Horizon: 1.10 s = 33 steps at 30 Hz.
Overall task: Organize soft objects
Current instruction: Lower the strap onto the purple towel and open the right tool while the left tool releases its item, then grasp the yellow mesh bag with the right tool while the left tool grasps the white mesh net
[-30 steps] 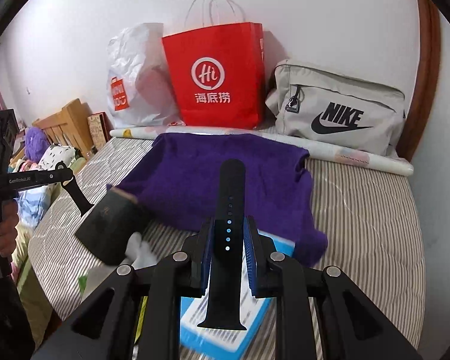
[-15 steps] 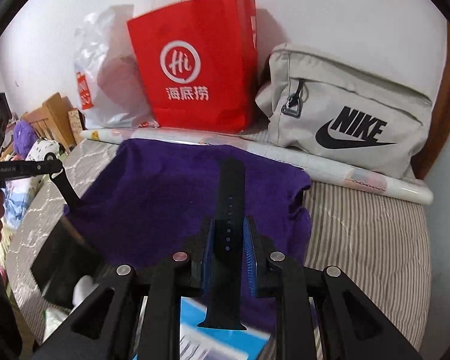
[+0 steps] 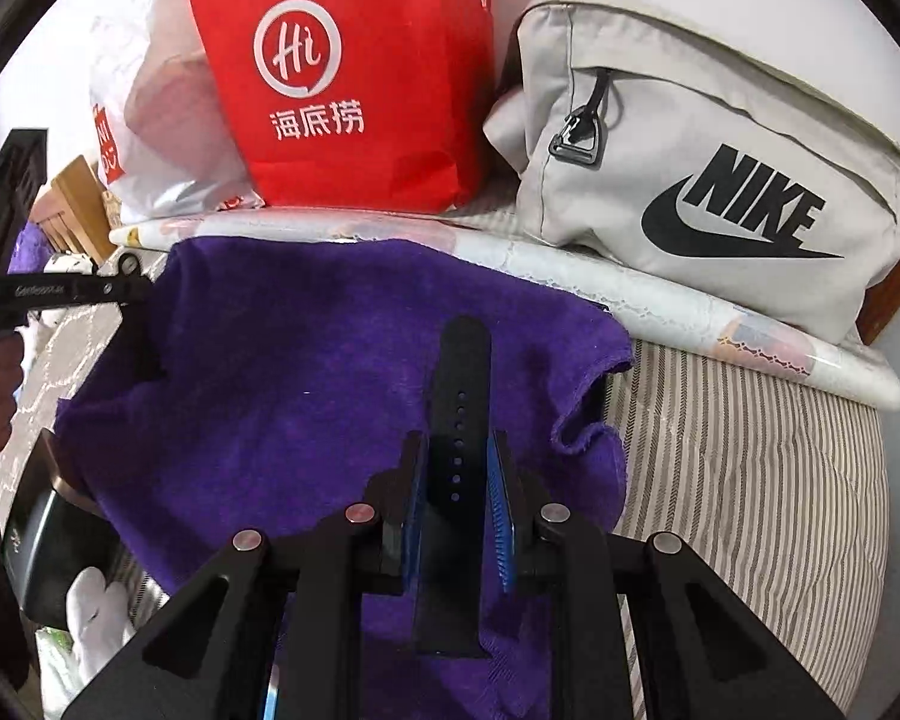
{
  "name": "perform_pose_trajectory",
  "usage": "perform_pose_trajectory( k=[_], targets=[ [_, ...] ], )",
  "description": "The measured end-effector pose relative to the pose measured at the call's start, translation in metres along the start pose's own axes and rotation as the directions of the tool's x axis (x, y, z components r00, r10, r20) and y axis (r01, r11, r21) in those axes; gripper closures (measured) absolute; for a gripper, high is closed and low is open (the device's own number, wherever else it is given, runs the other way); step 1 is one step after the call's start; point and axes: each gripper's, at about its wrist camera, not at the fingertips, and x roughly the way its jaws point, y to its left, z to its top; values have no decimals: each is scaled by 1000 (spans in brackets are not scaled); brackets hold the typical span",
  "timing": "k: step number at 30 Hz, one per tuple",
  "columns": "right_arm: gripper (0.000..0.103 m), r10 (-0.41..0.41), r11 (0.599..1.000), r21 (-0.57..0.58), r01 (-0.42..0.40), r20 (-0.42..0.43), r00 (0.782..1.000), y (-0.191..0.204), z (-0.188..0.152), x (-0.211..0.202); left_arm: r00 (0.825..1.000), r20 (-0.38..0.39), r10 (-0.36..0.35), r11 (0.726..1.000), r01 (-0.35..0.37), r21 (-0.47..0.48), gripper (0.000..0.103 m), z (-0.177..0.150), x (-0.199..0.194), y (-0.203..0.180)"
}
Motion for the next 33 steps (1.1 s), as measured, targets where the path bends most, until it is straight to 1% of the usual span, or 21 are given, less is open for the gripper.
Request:
perform_pose_trajectory(
  k=[4, 8, 10, 12, 14, 17, 18, 19, 20, 21, 22, 23, 24, 25, 26, 27, 28, 29, 31, 33],
  targets=[
    [83, 0, 1000, 9, 0, -23, 1000, -6, 2, 10, 1000, -19, 20, 999, -20, 28, 97, 5, 15, -5],
    [83, -2, 1000, 11, 3, -48, 999, -10, 3, 20, 998, -51, 44, 999, -42, 32, 93, 6, 26, -3],
    [83, 6, 1000, 14, -5, -57, 998, -11, 4, 24, 998, -56, 42, 999, -41, 31, 92, 6, 29, -1],
    [83, 4, 1000, 13, -3, -66, 998, -12, 3, 28, 997, -63, 44, 999, -42, 30, 82, 5, 31, -1],
    [83, 3, 1000, 11, -3, -79, 997, -12, 2, 30, 997, -62, 39, 999, -37, 31, 77, 5, 32, -1],
    [82, 9, 1000, 9, -9, -98, 995, -13, 1, 33, 997, -60, 42, 999, -40, 37, 77, 3, 29, -1],
    [82, 12, 1000, 8, -11, -100, 995, -14, 0, 33, 997, -62, 40, 998, -38, 40, 75, 3, 26, -1],
    [81, 15, 1000, 8, -15, -101, 995, -13, 1, 33, 997, -61, 38, 998, -36, 43, 72, 2, 24, -1],
    [80, 19, 1000, 10, -18, -100, 995, -13, 0, 31, 997, -59, 39, 998, -36, 46, 65, 2, 21, -1],
    [73, 21, 1000, 14, -20, -97, 995, -13, -1, 29, 998, -52, 44, 998, -41, 51, 57, 1, 16, -2],
    [62, 22, 1000, 20, -21, -87, 996, -12, -1, 24, 998, -42, 50, 997, -47, 55, 53, -1, 11, -2],
    [58, 26, 999, 21, -25, -72, 997, -10, -2, 17, 998, -34, 48, 997, -46, 60, 53, -2, 6, -3],
    [50, 25, 1000, 18, -24, -59, 998, -9, -2, 10, 998, -28, 50, 997, -48, 66, 52, -4, 0, -3],
    [47, 22, 1000, 12, -22, -47, 999, -7, -2, 4, 998, -20, 60, 996, -59, 69, 52, -7, -7, -3],
    [47, 14, 1000, 3, -14, -30, 999, -4, -4, -4, 998, -12, 70, 995, -69, 69, 52, -9, -13, -3],
    [43, 6, 1000, 0, -6, -20, 1000, -1, -6, -11, 997, -1, 78, 995, -77, 67, 52, -12, -20, -3],
    [35, -4, 1000, 4, 4, -16, 1000, 0, -8, -18, 996, 10, 86, 994, -86, 64, 52, -16, -28, -3],
    [30, -14, 1000, 18, 14, -19, 1000, 2, -10, -24, 996, 14, 91, 994, -92, 62, 52, -19, -33, -2],
    [29, -11, 999, 47, 11, -4, 1000, 5, -17, -41, 995, 28, 100, 993, -102, 55, 52, -27, -48, -1],
    [29, 3, 998, 60, -4, 17, 1000, 8, -24, -55, 992, 75, 104, 992, -109, 67, 52, -38, -66, -2]
  ],
)
